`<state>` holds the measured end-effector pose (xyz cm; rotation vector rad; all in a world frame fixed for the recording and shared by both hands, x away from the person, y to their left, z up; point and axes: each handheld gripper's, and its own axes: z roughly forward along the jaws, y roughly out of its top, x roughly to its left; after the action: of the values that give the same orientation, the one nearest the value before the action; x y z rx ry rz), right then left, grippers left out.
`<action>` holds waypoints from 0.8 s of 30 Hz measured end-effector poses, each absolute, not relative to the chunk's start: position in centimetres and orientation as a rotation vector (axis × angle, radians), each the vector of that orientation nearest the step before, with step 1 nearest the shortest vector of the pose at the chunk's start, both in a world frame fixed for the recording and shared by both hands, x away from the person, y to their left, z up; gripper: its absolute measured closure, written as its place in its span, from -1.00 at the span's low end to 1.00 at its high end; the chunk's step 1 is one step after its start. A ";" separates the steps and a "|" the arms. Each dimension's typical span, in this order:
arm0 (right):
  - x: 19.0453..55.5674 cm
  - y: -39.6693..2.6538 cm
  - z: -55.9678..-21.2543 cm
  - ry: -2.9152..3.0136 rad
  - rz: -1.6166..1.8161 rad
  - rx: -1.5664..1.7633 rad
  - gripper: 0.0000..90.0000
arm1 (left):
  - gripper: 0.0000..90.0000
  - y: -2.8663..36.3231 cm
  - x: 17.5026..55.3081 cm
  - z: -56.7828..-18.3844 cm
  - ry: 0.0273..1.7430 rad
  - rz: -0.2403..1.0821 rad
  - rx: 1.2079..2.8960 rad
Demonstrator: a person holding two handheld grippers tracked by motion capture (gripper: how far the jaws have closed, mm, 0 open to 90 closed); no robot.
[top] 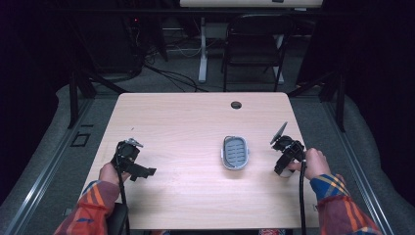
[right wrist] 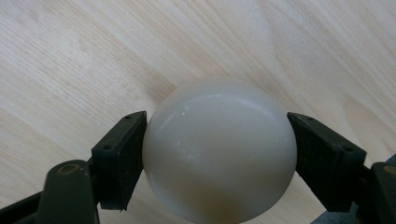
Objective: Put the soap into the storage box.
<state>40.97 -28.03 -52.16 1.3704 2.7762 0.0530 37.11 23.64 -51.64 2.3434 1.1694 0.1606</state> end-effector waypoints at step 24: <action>42.6 -25.3 -51.0 2.820 0.015 1.286 -0.49 | -1.00 23.7 37.1 -51.7 1.160 0.151 2.346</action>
<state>42.61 -25.28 -50.96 1.2859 2.8202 0.0145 37.14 23.66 -51.69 2.3461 1.1603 0.1512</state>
